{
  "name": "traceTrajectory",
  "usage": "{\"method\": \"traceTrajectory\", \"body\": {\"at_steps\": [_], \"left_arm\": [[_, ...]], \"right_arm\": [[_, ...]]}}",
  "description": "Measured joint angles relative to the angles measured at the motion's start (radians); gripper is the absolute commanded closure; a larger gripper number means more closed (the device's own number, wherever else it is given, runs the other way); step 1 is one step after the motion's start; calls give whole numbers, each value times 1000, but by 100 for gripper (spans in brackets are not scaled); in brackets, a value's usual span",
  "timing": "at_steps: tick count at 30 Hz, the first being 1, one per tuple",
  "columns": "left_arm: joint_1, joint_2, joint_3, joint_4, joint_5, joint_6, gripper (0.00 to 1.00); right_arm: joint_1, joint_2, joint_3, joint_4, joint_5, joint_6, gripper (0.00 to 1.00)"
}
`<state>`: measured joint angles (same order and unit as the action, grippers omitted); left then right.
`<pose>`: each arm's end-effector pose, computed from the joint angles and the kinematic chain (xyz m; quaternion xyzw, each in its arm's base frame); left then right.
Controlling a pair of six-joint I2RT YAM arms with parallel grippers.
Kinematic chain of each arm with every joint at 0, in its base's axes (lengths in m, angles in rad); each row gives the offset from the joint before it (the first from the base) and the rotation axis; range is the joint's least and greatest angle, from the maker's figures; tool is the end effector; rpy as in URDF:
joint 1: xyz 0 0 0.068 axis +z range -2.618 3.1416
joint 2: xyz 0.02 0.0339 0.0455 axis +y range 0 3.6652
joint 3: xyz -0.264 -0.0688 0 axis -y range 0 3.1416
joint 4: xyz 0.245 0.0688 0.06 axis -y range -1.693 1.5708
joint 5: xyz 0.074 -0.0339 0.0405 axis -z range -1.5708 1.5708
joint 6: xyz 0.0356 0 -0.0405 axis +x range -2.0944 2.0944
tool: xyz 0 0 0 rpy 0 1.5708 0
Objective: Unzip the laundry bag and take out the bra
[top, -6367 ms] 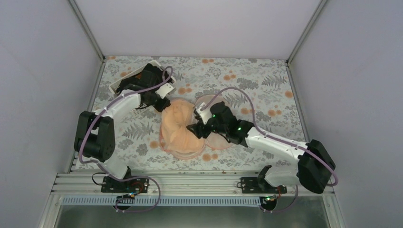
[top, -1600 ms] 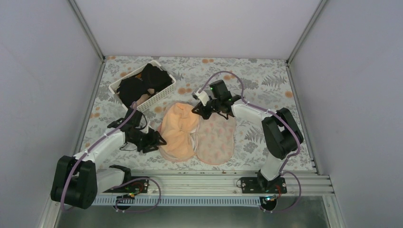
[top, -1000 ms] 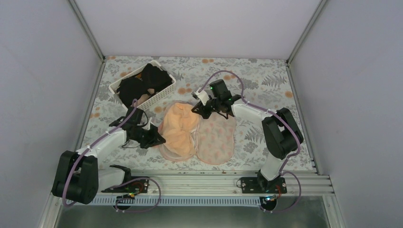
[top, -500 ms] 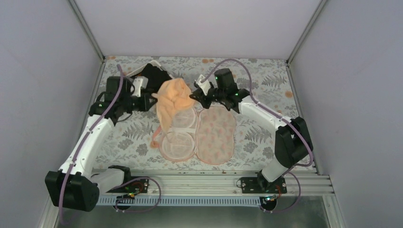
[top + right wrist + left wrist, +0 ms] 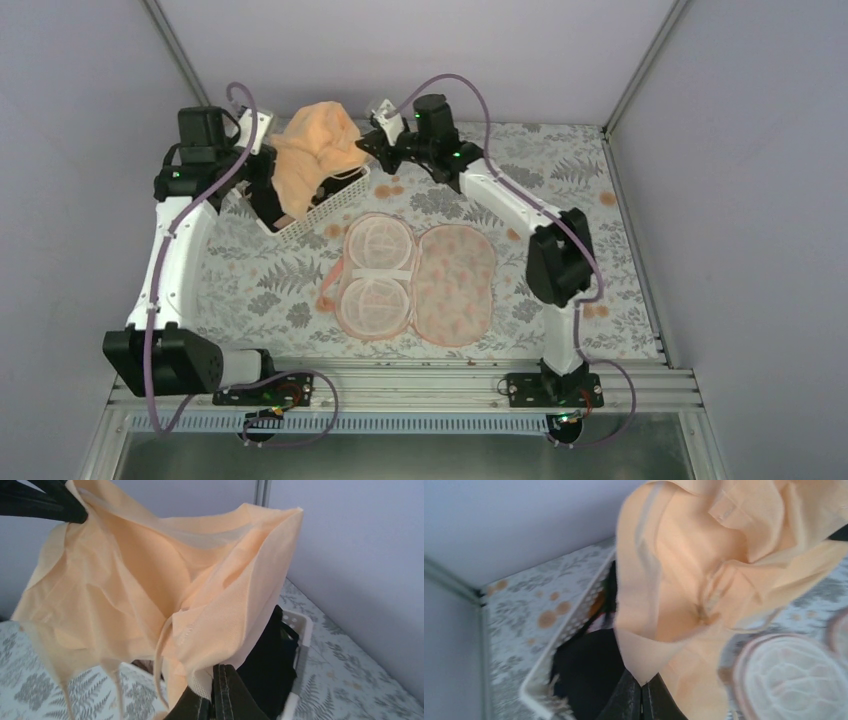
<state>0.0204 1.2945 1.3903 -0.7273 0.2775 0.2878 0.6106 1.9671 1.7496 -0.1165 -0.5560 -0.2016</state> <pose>0.2736 -0.0042 0.3867 0.1798 0.8669 -0.0531 0.4618 0.3764 0.2863 0.3286 -0.4557 0.6570 0.3322 0.5004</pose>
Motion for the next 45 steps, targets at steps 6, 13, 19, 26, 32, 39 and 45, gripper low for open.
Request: {"method": "traceTrajectory", "body": {"at_steps": [6,13,19,26,32,39,45], "left_arm": [[194,113,46,2,33,82,98],[340,247,42,21,103,125,98],[350,316,5,66,163,131,98],[351,408,-2,128,188,115,98],[351,483,-8,162,190,93,98],[351,527,-17,195,177,84,97],[351,526,-43,218,175,87,86]], "right_arm": [[28,222,220,6,12,120,96],[40,333,264,42,40,240,97],[41,440,346,41,89,280,97],[31,489,362,34,132,306,97],[21,539,409,26,143,331,96],[16,555,423,11,156,344,71],[16,554,420,-6,186,329,64]]}}
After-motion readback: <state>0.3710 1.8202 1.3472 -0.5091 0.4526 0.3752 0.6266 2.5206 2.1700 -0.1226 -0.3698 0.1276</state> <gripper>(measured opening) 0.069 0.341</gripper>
